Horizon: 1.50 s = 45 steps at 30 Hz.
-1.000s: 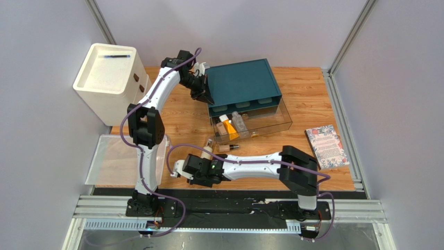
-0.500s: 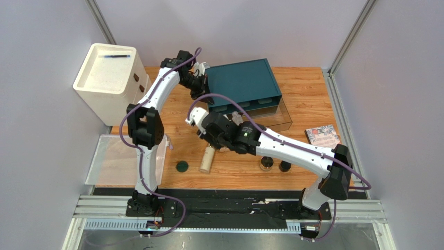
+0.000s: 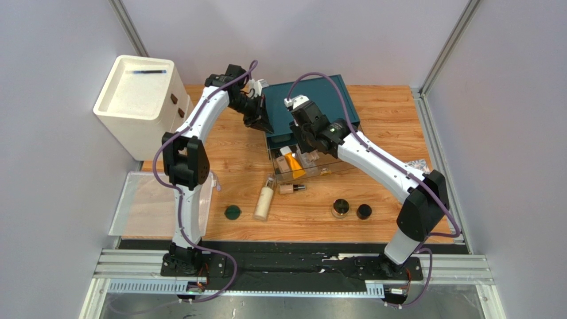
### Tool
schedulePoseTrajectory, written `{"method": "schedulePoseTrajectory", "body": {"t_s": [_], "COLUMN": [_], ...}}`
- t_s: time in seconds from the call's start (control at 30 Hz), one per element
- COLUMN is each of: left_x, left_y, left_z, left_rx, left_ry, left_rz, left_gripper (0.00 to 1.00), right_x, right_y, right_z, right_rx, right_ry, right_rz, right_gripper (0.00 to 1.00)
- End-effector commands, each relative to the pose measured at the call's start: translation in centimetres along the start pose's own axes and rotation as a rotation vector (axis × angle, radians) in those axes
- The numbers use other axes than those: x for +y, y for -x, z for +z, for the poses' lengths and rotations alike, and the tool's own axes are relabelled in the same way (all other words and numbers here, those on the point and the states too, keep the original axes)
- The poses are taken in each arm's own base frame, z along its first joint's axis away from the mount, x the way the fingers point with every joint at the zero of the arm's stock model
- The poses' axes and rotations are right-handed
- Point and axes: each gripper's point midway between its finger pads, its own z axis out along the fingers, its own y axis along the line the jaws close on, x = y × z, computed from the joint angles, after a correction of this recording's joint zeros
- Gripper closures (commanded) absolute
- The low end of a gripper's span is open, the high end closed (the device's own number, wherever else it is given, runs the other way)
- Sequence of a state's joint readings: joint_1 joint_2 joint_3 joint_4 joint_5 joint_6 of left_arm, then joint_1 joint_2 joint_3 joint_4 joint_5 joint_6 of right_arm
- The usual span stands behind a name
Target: Organize the makeup
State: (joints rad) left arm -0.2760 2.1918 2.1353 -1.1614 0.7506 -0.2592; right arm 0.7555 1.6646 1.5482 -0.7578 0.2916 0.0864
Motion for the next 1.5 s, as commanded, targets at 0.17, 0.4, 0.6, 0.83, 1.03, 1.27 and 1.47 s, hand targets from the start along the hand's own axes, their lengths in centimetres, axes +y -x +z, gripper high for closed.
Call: {"method": "schedulePoseTrajectory", "body": {"t_s": [0.17,0.4,0.6,0.83,1.03,1.27,1.47], "left_x": [5.8,5.7,6.0,5.8,5.1,3.7,3.3], "left_y": [-3.2,-2.8,-3.0,-2.8,-2.4,-1.2,-0.7], "left_z": [1.9,2.0,2.1,2.0,1.2,-0.4,-0.7], "left_rx": [0.147,0.141,0.149,0.141,0.106,0.03,0.013], "left_ry": [0.177,0.171,0.178,0.179,0.185,0.196,0.198], "left_rz": [-0.056,-0.067,-0.071,-0.069,-0.051,-0.018,-0.018], "left_gripper": [1.0,1.0,1.0,1.0,1.0,1.0,1.0], "right_x": [-2.4,-4.1,-3.0,4.4,2.7,-7.7,-13.3], "right_y": [-1.5,-1.5,1.0,0.8,3.7,11.9,13.2], "right_z": [2.3,1.7,-1.0,-2.5,-1.9,1.3,7.0], "right_rx": [0.103,0.102,-0.008,-0.023,-0.104,-0.262,-0.186], "right_ry": [-0.145,-0.238,-0.17,0.022,-0.004,-0.012,0.024], "right_rz": [0.12,0.13,0.096,-0.073,0.123,0.463,0.588], "right_gripper": [0.92,0.26,0.13,0.14,0.52,1.0,1.0]}}
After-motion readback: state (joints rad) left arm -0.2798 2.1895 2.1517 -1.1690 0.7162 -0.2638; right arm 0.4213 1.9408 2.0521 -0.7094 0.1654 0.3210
